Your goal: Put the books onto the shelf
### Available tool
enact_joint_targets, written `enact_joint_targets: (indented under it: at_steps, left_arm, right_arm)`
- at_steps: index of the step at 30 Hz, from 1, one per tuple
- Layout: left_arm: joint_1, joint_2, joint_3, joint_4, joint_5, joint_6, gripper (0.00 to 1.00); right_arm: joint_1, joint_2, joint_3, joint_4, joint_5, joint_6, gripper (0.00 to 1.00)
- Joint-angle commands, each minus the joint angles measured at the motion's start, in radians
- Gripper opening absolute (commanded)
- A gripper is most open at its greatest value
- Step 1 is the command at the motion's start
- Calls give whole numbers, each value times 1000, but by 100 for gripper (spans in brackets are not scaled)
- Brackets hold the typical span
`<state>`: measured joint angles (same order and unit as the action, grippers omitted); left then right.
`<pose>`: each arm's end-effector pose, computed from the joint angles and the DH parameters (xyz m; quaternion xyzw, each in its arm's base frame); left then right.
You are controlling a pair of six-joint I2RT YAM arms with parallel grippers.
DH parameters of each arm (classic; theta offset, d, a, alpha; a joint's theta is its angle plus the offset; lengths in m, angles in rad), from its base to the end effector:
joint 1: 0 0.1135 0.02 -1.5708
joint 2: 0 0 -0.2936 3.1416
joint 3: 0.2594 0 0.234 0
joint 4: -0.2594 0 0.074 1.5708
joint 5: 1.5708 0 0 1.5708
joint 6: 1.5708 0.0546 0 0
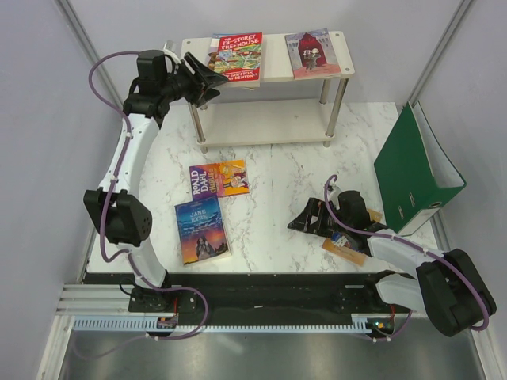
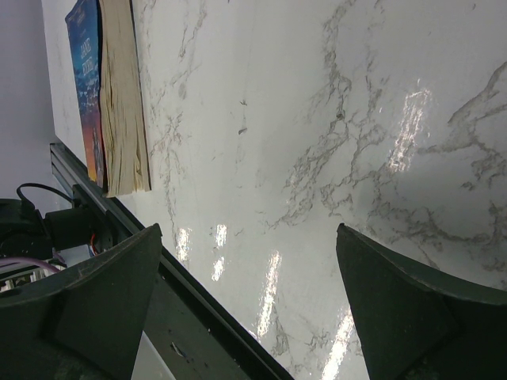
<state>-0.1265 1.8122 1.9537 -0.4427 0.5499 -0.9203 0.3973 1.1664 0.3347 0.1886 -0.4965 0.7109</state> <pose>0.4138 -0.0814 0.4541 -0.1511 0.7769 -0.4746 0.3851 0.1733 0.1009 0.1835 0.0268 0.8735 0.4151 0.2532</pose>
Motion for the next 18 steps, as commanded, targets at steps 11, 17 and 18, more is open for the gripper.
enact_joint_targets:
  at_steps: [11, 17, 18]
  left_arm:
    - [-1, -13, -47, 151, -36, -68, 45]
    - [-1, -31, -73, 193, -24, -86, 15]
    - [-1, -36, -85, 197, -24, -89, 6]
  right_arm:
    - [5, -4, 0, 38, -13, -1, 98]
    - [5, -4, 0, 38, -13, -1, 98]
    - [5, -4, 0, 38, -13, -2, 98]
